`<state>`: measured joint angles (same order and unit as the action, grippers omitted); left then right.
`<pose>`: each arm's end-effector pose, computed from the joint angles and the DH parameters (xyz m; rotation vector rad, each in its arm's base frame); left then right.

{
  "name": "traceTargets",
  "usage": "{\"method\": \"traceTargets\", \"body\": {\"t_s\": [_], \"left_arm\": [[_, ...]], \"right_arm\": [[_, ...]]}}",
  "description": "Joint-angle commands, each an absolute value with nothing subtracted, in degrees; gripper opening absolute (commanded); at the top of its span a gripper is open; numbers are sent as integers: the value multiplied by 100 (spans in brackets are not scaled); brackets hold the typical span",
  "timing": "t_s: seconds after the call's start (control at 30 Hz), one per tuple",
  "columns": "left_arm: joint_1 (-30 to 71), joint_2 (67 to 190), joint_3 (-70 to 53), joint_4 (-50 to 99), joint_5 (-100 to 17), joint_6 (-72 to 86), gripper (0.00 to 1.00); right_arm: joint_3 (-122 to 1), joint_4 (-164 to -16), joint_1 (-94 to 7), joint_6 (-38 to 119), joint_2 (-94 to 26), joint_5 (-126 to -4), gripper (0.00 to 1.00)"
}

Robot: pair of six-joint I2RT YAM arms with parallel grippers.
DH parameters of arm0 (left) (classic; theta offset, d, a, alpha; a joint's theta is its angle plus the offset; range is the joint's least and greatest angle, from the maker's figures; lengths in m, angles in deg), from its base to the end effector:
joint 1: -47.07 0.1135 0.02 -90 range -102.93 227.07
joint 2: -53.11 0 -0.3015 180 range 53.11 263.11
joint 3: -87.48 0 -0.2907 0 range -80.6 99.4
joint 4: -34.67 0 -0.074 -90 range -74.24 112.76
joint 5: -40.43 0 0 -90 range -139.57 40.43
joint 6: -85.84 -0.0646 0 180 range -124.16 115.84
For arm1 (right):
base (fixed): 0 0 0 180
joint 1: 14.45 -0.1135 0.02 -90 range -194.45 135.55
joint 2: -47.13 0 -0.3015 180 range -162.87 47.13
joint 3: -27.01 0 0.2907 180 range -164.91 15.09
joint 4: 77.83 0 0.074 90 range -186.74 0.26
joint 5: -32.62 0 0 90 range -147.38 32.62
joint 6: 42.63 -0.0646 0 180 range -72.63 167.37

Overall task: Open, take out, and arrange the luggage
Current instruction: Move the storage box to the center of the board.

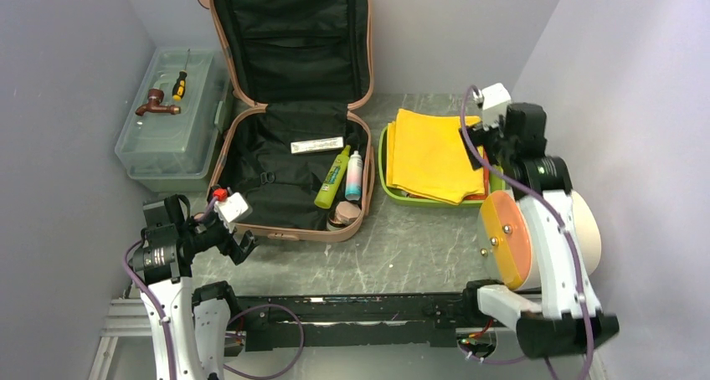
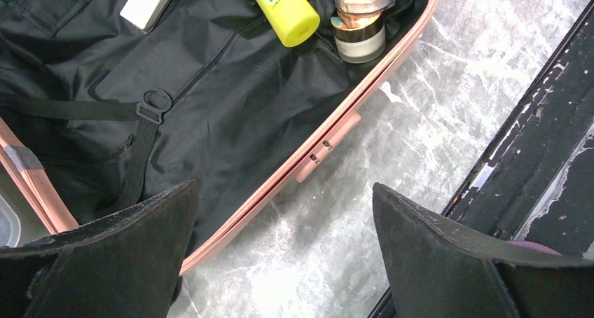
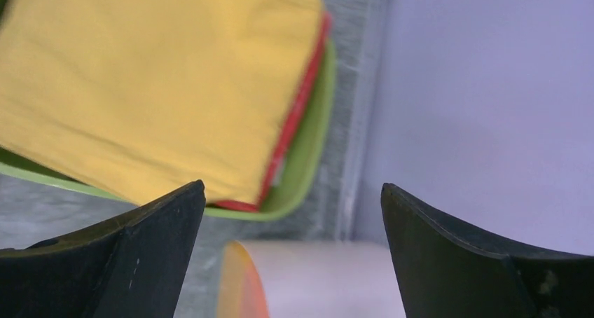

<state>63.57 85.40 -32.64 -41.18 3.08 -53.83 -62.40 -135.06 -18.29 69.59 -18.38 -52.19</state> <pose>0.1087 -0.0214 0.3247 0.9469 1.8371 -0.4192 0.2761 0.0127 0.4296 -0.4361 2.1189 -0.2830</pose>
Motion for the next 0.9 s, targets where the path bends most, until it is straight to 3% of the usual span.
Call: {"method": "traceTargets", "body": {"t_s": [0.0,0.1,0.17,0.33,0.43,0.63,0.87], "left_arm": [[6399,8463,-3279,-4226,488,-5529,100],[6402,8447,-3282,-4168,488,-5487,100],[6403,8486,-3258,-4034,479,-5367,99],[6403,8957,-2909,-3545,374,-4976,99],[6395,9546,-2421,-3391,403,-4756,99],[5920,10624,-1772,-2775,471,-4086,99],[3276,11902,-1016,-2057,-1556,-3682,99]], "right_arm": [[-5790,-13646,-1768,7391,-1067,-3353,98],[-5612,-13506,-1645,7500,-534,-2885,92],[-5583,-13412,-1595,7656,-314,-2611,80],[-5697,-13196,-1282,8361,-240,-2061,23],[-5807,-13098,-832,8858,-361,-2072,0],[-6406,-13865,640,9242,-896,-3153,0],[-6578,-13871,2390,9777,-1448,-4133,0]]}}
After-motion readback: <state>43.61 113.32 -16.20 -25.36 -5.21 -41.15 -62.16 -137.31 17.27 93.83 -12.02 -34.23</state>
